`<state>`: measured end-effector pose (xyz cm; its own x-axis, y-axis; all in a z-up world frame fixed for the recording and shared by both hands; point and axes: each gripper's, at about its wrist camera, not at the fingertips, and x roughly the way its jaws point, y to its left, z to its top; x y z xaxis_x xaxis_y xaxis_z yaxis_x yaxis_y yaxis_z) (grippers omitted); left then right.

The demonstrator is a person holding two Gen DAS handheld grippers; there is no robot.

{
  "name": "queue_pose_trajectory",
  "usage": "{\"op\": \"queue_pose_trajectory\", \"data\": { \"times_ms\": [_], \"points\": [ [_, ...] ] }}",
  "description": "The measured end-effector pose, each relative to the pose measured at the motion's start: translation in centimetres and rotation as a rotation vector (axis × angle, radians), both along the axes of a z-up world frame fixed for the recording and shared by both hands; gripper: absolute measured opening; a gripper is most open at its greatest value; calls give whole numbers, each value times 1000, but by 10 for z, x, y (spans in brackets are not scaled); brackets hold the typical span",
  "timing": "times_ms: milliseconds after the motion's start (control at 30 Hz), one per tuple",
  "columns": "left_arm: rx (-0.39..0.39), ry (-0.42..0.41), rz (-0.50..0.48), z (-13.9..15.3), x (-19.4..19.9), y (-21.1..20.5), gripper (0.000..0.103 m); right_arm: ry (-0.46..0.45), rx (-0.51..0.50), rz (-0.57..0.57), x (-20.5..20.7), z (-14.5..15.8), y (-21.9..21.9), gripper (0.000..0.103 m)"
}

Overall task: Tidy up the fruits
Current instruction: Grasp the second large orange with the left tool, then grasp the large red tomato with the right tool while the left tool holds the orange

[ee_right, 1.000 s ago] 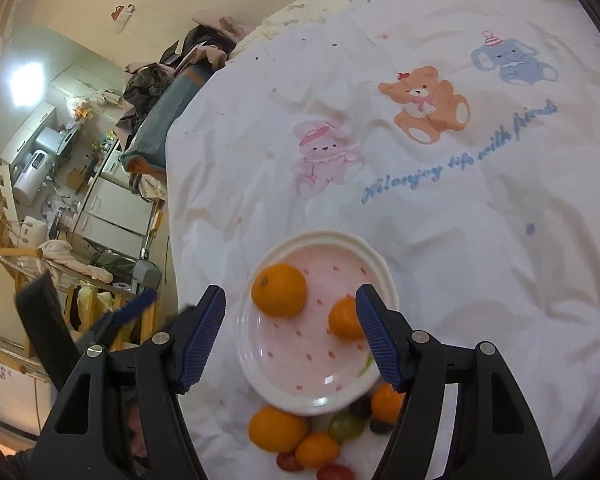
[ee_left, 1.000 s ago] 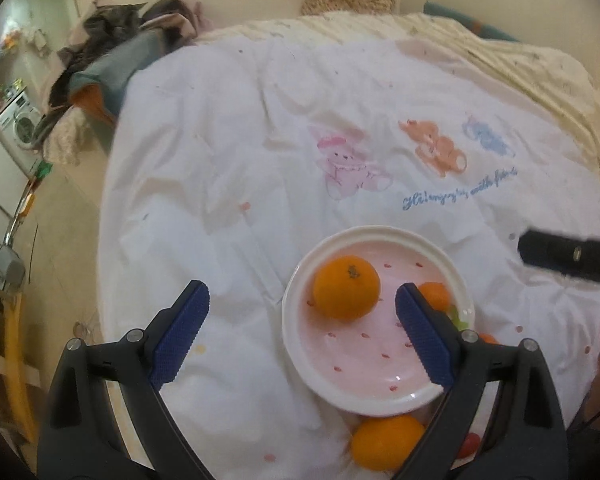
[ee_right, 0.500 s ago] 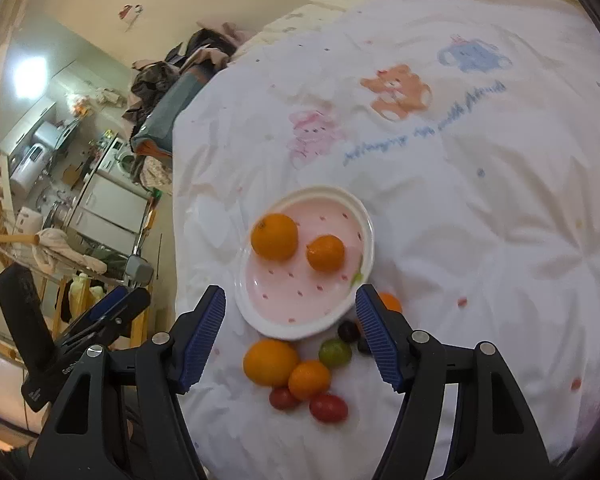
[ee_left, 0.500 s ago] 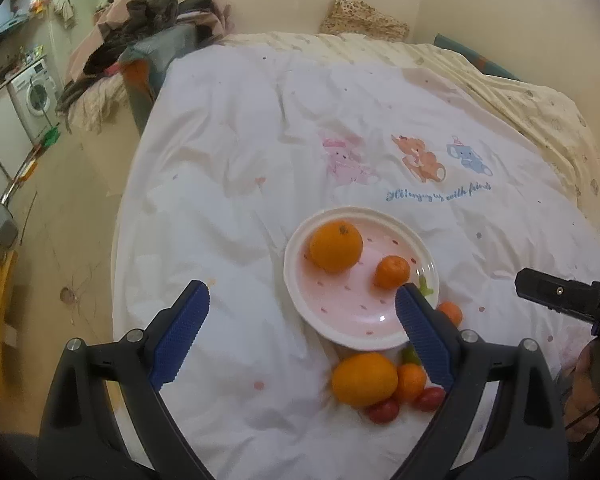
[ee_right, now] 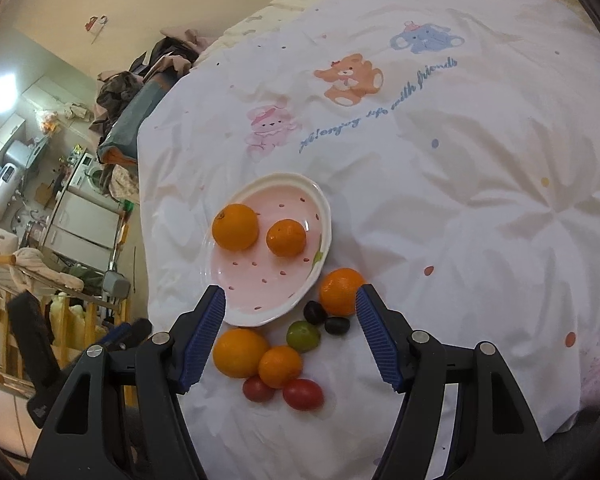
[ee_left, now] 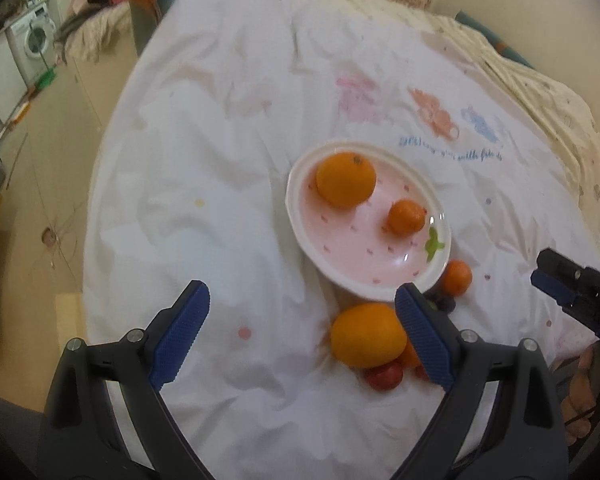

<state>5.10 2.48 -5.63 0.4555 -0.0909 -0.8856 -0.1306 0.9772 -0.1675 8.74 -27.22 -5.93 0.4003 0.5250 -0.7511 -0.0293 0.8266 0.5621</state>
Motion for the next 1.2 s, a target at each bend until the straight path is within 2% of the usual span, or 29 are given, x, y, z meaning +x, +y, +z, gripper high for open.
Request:
{"op": "queue_pose_trajectory", "data": {
  "times_ms": [267,433,533,633,733,767,867,1000,1200],
  "points": [
    [-88,213,-88,-51,12,-25,85,36,-1,-11,8,-11,3,70],
    [-128,288,-158,-71,18,-45,83,50,-17,-7,9,-15,4,70],
    [-161,330,-160,-83,22,-48,82,51,-33,-7,10,-16,4,70],
    [-209,334,-145,-87,27,-46,77,56,-34,-8,10,-18,4,70],
    [-266,331,-142,-91,29,-45,63,60,-38,-6,11,-19,5,70],
    [-266,330,-144,-91,28,-46,62,60,-42,-4,11,-19,5,70],
    [-223,320,-173,-85,25,-49,59,56,-58,-2,12,-19,6,70],
    [-197,298,-155,-73,15,-42,59,64,-54,-5,10,-20,3,70],
    [-126,193,-131,-38,-1,-29,59,96,-74,46,2,-23,10,70]
  ]
}}
